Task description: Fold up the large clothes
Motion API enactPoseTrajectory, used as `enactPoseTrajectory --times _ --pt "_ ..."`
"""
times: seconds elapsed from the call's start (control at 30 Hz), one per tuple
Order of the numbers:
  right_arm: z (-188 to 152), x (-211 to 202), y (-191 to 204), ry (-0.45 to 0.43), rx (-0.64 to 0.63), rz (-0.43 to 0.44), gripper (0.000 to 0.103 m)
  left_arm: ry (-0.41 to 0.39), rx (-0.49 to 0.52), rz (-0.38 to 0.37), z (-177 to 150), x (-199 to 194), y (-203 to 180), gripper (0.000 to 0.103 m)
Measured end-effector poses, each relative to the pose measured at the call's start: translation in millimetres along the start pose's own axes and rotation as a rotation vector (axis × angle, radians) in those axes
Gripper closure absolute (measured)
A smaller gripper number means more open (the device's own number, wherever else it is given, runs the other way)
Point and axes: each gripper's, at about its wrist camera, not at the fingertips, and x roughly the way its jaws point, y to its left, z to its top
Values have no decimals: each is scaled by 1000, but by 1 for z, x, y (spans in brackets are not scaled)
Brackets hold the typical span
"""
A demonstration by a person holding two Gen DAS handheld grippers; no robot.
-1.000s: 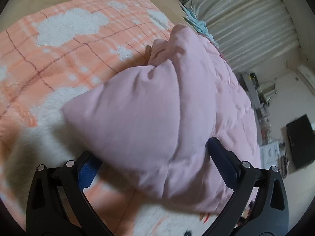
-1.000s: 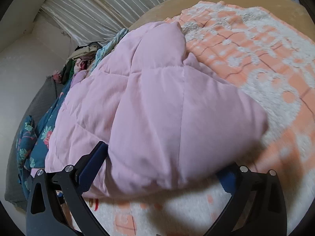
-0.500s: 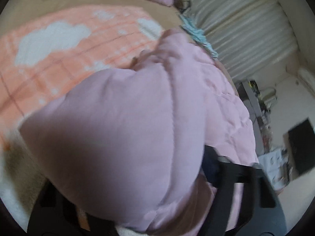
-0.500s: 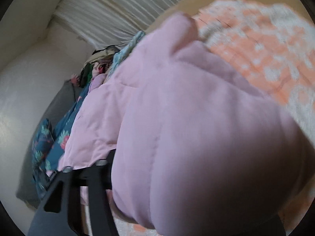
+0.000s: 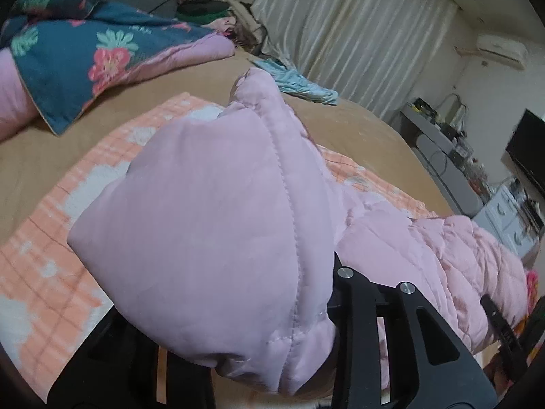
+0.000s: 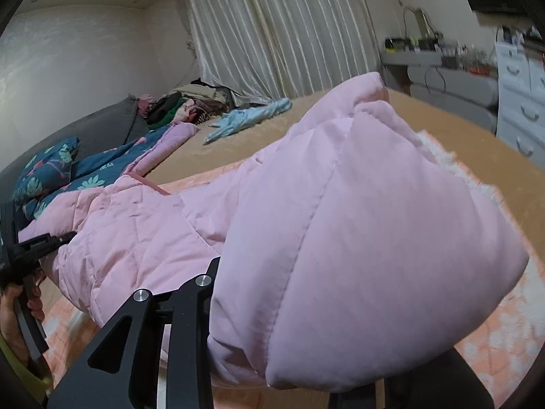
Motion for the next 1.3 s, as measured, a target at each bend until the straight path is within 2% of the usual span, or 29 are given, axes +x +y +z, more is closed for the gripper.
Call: enactPoseTrajectory --times 0.13,0.43,0.83,1.3 --pt "-8 -31 3 -4 -35 -7 75 4 35 -2 -3 -21 2 78" --pt "-46 -79 5 28 -4 -25 75 33 76 2 -29 -48 15 78" --pt "-74 -101 21 88 44 -41 74 55 94 -6 -53 -77 31 78" --pt "-93 -109 14 150 133 -52 69 107 88 -11 -84 -81 55 73"
